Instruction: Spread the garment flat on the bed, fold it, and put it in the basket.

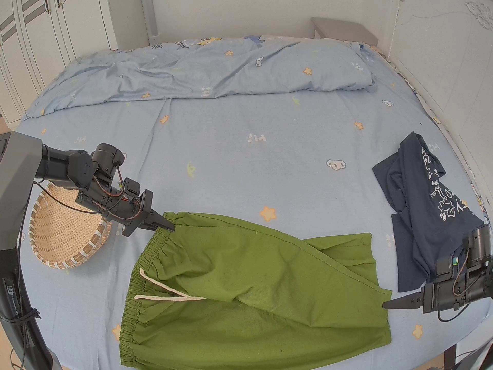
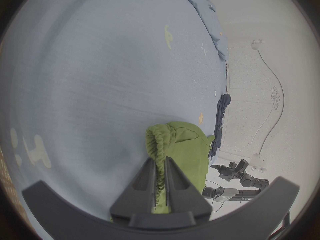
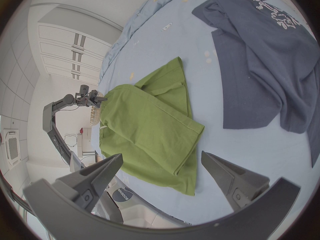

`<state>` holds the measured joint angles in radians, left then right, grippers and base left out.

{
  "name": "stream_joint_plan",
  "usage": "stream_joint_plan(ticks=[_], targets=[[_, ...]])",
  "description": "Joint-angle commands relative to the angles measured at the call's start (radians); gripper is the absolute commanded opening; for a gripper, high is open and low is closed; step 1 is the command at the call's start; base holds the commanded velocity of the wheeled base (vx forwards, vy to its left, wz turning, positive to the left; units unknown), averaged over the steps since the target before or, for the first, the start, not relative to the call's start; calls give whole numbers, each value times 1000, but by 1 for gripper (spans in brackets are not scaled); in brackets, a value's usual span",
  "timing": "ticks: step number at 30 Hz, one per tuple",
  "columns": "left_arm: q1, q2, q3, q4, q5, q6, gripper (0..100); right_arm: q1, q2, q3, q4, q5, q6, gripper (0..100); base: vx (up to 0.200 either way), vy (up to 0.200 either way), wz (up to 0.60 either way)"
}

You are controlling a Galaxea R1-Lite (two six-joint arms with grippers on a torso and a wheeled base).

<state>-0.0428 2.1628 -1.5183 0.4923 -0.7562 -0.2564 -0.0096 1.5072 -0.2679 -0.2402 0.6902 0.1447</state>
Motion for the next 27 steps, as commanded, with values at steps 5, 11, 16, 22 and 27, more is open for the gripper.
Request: stream_joint_plan(ticks=[5,11,16,22,27], targets=[[1,-17,6,-1,1,2,0,8,246,-16,-128,2,0,100,0,0,0],[1,-17,6,-1,1,3,0,23,312,-21,-208,3,9,100,0,0,0],[0,-17,9,0,1,6,0,31,318,-31,-251,3,23,100,0,0,0],[0,-17,9,-1,1,6,0,26,312,-30,-286,5,50,100,0,0,0],[1,-17,9,-1,1,6,0,23,306,-30,-295,3,69,100,0,0,0]])
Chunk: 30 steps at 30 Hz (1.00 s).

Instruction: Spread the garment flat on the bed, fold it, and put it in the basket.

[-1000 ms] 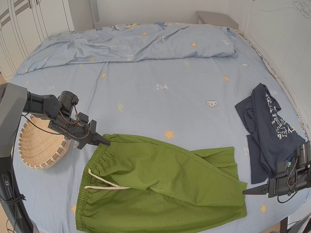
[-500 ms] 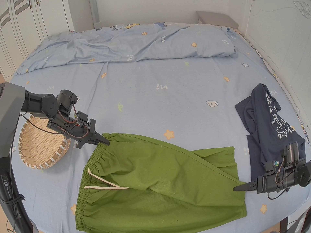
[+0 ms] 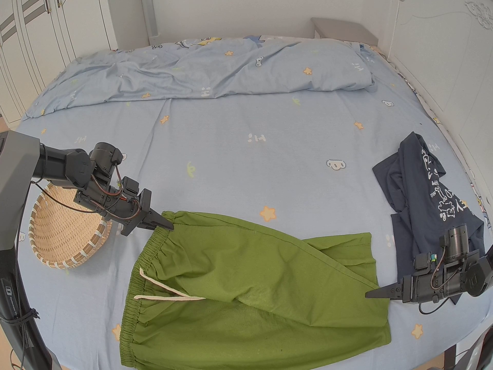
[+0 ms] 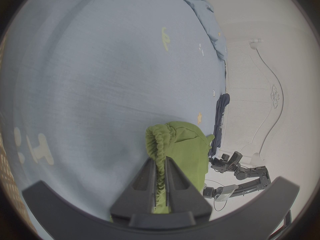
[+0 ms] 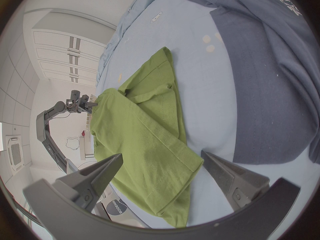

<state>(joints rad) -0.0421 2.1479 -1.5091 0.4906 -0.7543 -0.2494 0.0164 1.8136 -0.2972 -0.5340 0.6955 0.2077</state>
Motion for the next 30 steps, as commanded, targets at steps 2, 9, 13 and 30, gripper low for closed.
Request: stream_joint_plan(ticks=[2,9,13,30], targets=[[1,-2,0,0,0,-1,0,-6,0,1,-7,-2,6,100,0,0,0],[1,-2,0,0,0,-1,0,-27,0,6,-30,-1,6,0,0,0,0],[1,-2,0,0,1,-1,0,-29,-5,7,-32,-2,4,0,0,0,0],[4,-56,17,-3,12,1,0,-32,-226,-62,35,-11,50,0,0,0,0]])
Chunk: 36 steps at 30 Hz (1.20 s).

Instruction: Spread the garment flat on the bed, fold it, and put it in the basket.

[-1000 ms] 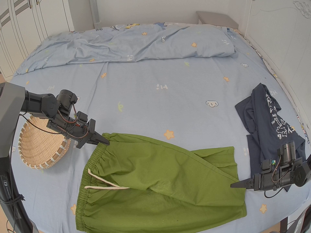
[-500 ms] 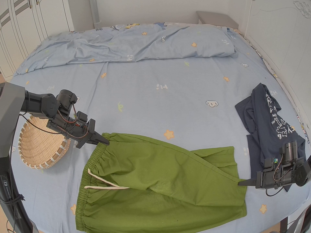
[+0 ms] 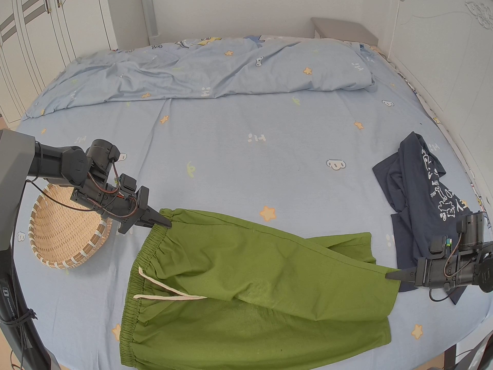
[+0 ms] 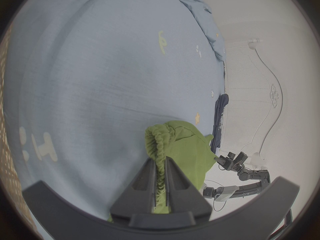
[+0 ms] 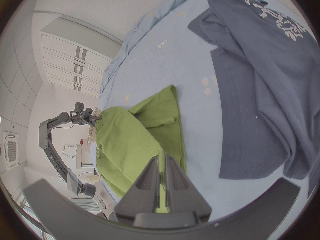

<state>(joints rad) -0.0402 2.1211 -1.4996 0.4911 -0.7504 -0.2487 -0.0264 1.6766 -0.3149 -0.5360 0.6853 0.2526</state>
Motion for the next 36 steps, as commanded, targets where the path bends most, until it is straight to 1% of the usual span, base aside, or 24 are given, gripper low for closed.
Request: stream_joint_plan(ticks=[1,6,7,9,10,11,14,15,16,20,23,26,27,28,29,30,32,36], targets=[[6,-36,9,-6,19,0,0,20,-103,-75,73,-1,5,0,0,0,0],[34,-75,15,-14,31,-1,0,48,-115,-285,280,-21,-3,0,0,0,0],[36,-76,15,-14,31,-1,0,49,-115,-291,284,-23,-3,0,0,0,0],[56,-92,16,-22,33,0,0,72,-106,-424,363,-59,-4,0,0,0,0],[57,-93,16,-22,33,0,0,72,-106,-431,366,-61,-4,0,0,0,0],[66,-99,19,-32,34,-1,0,82,-101,-484,393,-73,-4,0,0,0,0],[88,-121,44,-89,34,-1,0,95,-51,-635,481,-79,-6,0,0,0,0],[89,-121,44,-91,34,-3,0,95,-48,-639,484,-79,-6,0,0,0,0],[91,-128,61,-124,36,-7,0,97,-17,-705,508,-79,-10,0,0,0,0],[108,-145,91,-183,37,-7,0,106,57,-811,514,-81,-13,0,0,0,0],[114,-164,117,-230,54,-4,0,108,106,-886,516,-84,-13,0,0,0,0],[115,-170,148,-304,109,-6,0,108,167,-968,514,-104,-13,0,0,0,0],[115,-170,150,-307,114,-7,0,108,172,-972,514,-107,-12,0,0,0,0],[112,-173,167,-355,166,-7,0,112,212,-1027,513,-145,-12,0,0,0,0],[112,-171,167,-358,171,-7,0,112,215,-1030,514,-148,-12,0,0,0,0],[108,-168,179,-390,214,-9,0,117,247,-1076,514,-165,-12,0,0,0,0],[106,-161,182,-413,235,-11,0,120,282,-1122,516,-168,-12,0,0,0,0],[112,-161,177,-442,235,-12,0,137,327,-1202,516,-170,-9,0,0,0,0]])
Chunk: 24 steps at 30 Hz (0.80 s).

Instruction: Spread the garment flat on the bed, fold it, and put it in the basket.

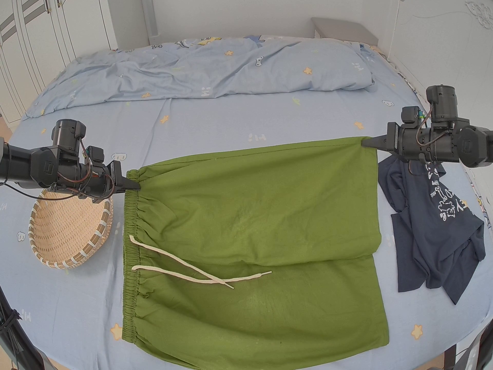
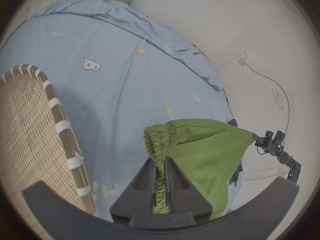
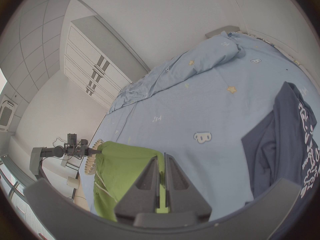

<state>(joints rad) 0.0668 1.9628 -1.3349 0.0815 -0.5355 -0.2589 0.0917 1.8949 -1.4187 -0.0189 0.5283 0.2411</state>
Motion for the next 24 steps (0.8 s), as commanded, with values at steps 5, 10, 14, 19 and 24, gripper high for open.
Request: stream_joint_plan(ticks=[5,10,14,19,24], targets=[[14,-2,11,-63,20,-20,0,43,170,-229,33,-42,9,0,0,0,0],[14,1,17,-97,22,-22,0,79,236,-351,91,-74,3,0,0,0,0],[18,4,17,-109,22,-22,0,91,271,-402,93,-99,6,0,0,0,0],[30,24,16,-131,22,-23,0,92,282,-416,79,-129,9,0,0,0,0],[33,36,16,-140,23,-23,0,91,297,-417,59,-142,11,0,0,0,0]])
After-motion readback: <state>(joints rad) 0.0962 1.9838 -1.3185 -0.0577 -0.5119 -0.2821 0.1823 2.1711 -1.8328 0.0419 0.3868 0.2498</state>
